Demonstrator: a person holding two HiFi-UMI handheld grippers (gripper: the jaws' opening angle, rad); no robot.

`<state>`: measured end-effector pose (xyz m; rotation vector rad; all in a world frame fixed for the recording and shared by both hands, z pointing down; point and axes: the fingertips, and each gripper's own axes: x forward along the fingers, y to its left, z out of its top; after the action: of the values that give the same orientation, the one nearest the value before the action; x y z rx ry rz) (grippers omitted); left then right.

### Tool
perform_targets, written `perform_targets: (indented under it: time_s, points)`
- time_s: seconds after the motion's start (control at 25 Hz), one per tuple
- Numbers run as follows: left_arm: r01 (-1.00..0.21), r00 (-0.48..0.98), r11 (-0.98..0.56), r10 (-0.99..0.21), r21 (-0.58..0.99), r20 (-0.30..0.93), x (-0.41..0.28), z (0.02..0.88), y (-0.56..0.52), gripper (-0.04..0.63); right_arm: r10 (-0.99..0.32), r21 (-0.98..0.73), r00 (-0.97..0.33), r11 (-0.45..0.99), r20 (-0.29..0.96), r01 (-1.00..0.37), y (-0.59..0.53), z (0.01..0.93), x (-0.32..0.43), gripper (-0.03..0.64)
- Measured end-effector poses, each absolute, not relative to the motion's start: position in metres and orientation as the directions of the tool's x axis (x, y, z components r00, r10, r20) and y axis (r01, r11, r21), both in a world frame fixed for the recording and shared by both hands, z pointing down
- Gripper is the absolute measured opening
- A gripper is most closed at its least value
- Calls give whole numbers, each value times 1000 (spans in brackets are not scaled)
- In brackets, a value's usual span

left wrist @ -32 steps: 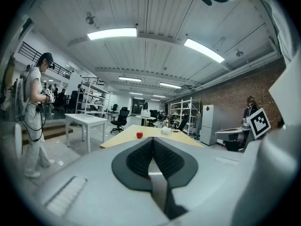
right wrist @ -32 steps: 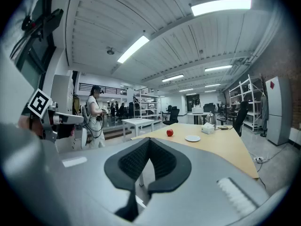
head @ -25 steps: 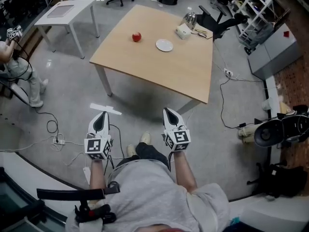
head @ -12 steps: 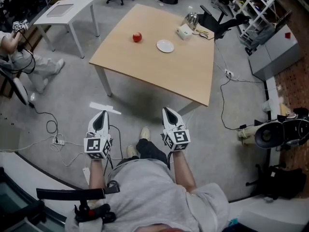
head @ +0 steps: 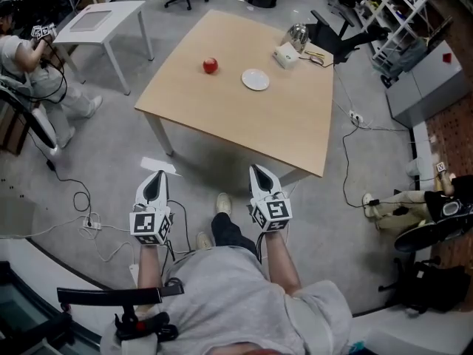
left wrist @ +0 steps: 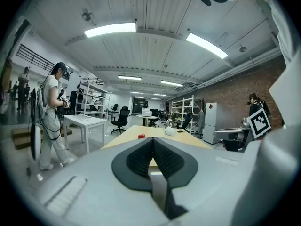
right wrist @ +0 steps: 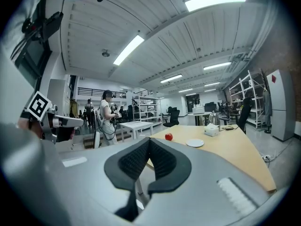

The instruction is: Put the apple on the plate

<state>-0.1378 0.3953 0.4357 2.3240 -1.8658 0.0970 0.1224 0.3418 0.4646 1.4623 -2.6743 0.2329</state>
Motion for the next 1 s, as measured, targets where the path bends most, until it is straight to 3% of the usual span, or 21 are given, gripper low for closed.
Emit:
perform_targets:
  time_s: [1.0]
  points:
    - [-985, 161, -145, -968, 95, 190, -121, 441, 217, 18, -762, -118, -623, 612, 177, -782, 150, 475, 120, 6]
